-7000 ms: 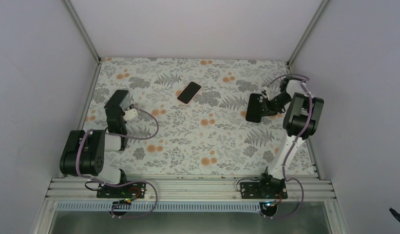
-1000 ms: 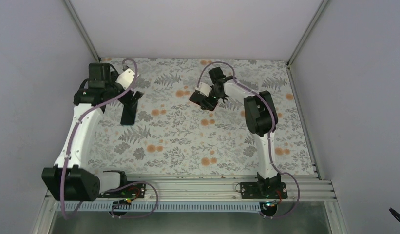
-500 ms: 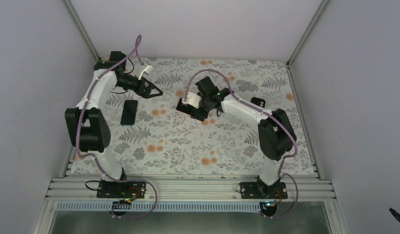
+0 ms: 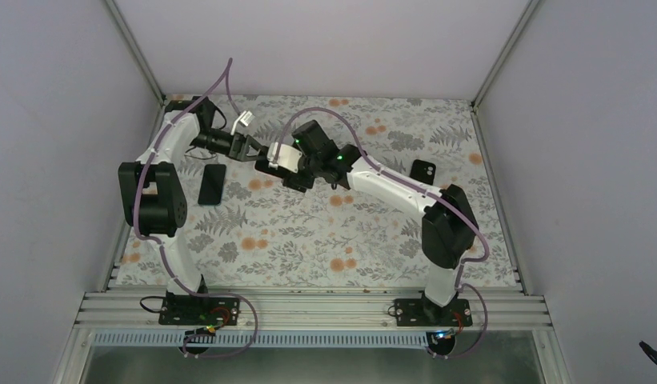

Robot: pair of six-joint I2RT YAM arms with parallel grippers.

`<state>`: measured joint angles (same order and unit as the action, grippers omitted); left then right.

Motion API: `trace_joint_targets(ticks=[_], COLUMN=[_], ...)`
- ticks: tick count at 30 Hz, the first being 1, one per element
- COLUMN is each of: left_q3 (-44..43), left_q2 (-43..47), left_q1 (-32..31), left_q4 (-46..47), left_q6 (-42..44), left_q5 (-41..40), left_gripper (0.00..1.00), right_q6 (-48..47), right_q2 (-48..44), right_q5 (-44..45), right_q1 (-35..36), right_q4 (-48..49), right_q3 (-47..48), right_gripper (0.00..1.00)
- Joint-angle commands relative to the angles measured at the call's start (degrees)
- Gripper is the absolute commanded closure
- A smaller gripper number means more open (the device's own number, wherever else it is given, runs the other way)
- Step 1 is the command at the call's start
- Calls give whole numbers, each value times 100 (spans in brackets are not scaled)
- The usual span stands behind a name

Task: Take the phone out of the phone case
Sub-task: Pick up the phone at the center of the board.

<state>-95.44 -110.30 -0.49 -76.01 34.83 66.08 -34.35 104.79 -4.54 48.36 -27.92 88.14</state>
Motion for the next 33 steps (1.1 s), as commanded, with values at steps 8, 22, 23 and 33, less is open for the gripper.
trace_joint_targets(ticks=[8, 22, 23, 33], left_q3=[299, 113, 75, -474], left_q2=[59, 331, 394, 1381], left_q1=[-13, -12, -15, -94], left_q4=[-173, -179, -178, 27], left_q6=[375, 526, 526, 1029], left_q5=[242, 364, 322, -1166], left_gripper=[62, 98, 98, 98], right_q6=[230, -47, -46, -613], right_q2=[289, -167, -248, -797], right_q5=[160, -477, -666, -4194], right_q1=[123, 171, 147, -1728], right_q4=[411, -364, -527, -2412], right_q3=[746, 558, 525, 847], right_gripper=[49, 1, 0, 0])
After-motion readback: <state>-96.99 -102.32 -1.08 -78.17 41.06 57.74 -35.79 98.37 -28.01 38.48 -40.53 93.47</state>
